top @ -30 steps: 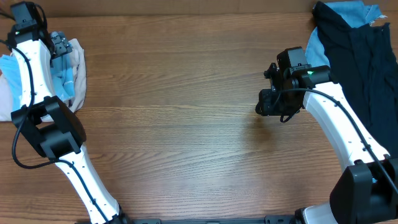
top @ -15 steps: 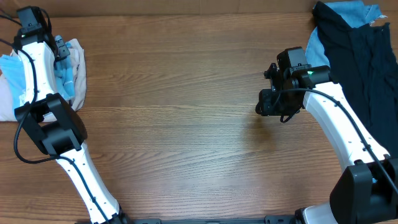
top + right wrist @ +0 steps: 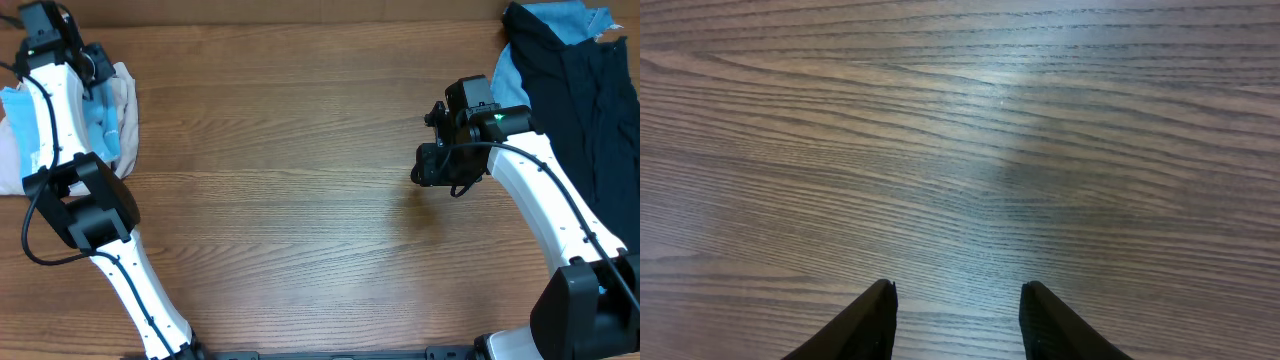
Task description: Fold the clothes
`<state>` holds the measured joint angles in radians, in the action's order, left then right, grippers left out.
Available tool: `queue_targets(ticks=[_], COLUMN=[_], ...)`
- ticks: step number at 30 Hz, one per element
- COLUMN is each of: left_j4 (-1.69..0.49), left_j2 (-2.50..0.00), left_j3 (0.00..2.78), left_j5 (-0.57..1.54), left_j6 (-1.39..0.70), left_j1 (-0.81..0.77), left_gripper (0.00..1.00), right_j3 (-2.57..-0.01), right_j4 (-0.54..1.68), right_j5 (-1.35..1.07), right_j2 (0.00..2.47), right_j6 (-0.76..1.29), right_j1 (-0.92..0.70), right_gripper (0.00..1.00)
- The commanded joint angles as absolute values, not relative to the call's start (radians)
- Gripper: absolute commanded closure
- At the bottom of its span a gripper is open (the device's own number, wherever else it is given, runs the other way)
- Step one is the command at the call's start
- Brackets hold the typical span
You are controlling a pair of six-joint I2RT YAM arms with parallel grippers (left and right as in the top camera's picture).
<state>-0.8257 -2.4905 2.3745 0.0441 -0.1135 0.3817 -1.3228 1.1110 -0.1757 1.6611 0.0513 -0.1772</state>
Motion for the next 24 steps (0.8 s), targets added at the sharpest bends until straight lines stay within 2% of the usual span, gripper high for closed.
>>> queue_targets(ticks=[1,8,10,12,14,16,19,23,24], left_j4=[-0.834,-0.887,-0.897,-0.915,-0.933,-0.960,-1.022,-1.126,-1.156], left_j2=[-2.491,-2.498,-2.496,-2.482,-2.457,-2.425,-2.367,-2.302,-2.288], left_j3=[2.404,2.387,2.388,2.393,2.394,2.394,2.394,2.394,2.394], left_j5=[0.176,0.153,0.154,0.146,0.131,0.112,0.058,0.027,0.029], left_j6=[-0.119,-0.067,-0.071,-0.075,-0.083,-0.090,-0.089,-0.089,-0.089], left_j1=[0.373,0.343,0.340,0.340,0.340,0.338,0.325,0.289,0.270], left_gripper=[0.88,0.86,0.65,0.51,0.39,0.33,0.30,0.30,0.30], right_j3=[-1.337,-1.337,-1.337,-1.337,-1.337,-1.337,-1.337,-1.337,-1.337], right_j4=[1.102,1.102,1.102,1.102,1.096,1.077,1.036,0.967,0.944], right_j5=[-0.173,-0.173,-0.173,-0.173,-0.172,-0.173,-0.173,-0.197,-0.213], right_j2=[1.633,1.633,1.633,1.633,1.633,1.633,1.633,1.633,1.633], right_j6=[0.049,0.048,0.048,0.048,0.048,0.049,0.053,0.052,0.052], right_j1=[-0.175,-0.175,-0.175,-0.175,-0.174,-0.174,-0.174,-0.175,-0.175], right_gripper=[0.56,0.57,0.56,0.56,0.56,0.55,0.35,0.01,0.00])
